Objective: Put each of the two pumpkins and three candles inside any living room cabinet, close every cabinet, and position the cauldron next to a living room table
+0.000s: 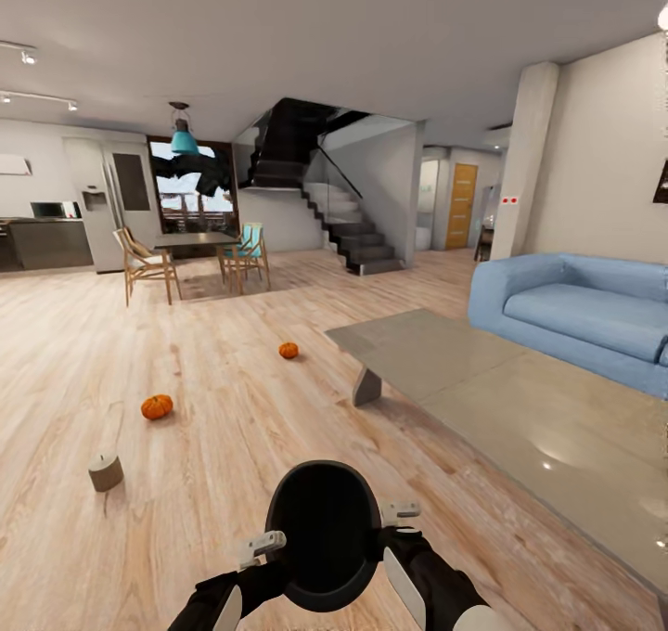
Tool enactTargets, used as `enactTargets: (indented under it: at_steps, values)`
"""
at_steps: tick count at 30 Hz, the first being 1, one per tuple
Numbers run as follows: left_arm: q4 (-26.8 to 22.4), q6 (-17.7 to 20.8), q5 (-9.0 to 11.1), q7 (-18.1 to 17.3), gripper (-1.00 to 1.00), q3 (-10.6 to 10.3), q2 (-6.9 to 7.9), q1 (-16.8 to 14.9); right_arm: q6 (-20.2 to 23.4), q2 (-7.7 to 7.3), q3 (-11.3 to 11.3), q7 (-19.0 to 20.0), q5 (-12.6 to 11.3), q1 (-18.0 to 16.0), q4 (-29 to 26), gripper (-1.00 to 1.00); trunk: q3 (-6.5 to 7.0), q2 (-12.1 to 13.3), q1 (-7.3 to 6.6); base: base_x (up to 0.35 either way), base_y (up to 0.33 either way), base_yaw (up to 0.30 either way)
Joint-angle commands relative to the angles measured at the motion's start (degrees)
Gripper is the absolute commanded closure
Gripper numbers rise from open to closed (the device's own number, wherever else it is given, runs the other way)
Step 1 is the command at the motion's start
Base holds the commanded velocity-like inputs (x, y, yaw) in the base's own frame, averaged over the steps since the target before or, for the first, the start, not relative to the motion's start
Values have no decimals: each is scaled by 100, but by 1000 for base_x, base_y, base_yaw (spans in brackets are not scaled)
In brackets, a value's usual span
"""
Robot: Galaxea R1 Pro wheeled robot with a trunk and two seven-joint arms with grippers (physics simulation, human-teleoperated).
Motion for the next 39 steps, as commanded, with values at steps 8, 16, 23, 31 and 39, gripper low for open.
enactTargets:
  at_steps: [8, 16, 23, 31, 39]
  values:
    - [2, 6, 232, 5, 100, 32, 9, -2, -67, 0, 15, 258, -45, -6, -19, 100, -174, -13, 20, 0, 0, -19]
    - [2, 6, 232, 5, 100, 32, 9, -2, -67, 0, 15, 258, -45, -6, -19, 100, -159, -13, 20, 0, 0, -103]
    - [2, 6, 232, 5, 100, 32, 9, -2, -67, 0, 15, 258, -45, -6, -19, 100, -128, -13, 20, 0, 0, -224]
    - [2, 6, 232, 5, 100, 32, 9, -2, -67, 0, 15, 258, -45, -6, -19, 100, -157, -17, 28, 0, 0, -232]
    - [2, 6, 232, 5, 100, 32, 9, -2, -67, 0, 15, 258, -45, -6, -19, 100, -323, -28, 49, 0, 0, -72]
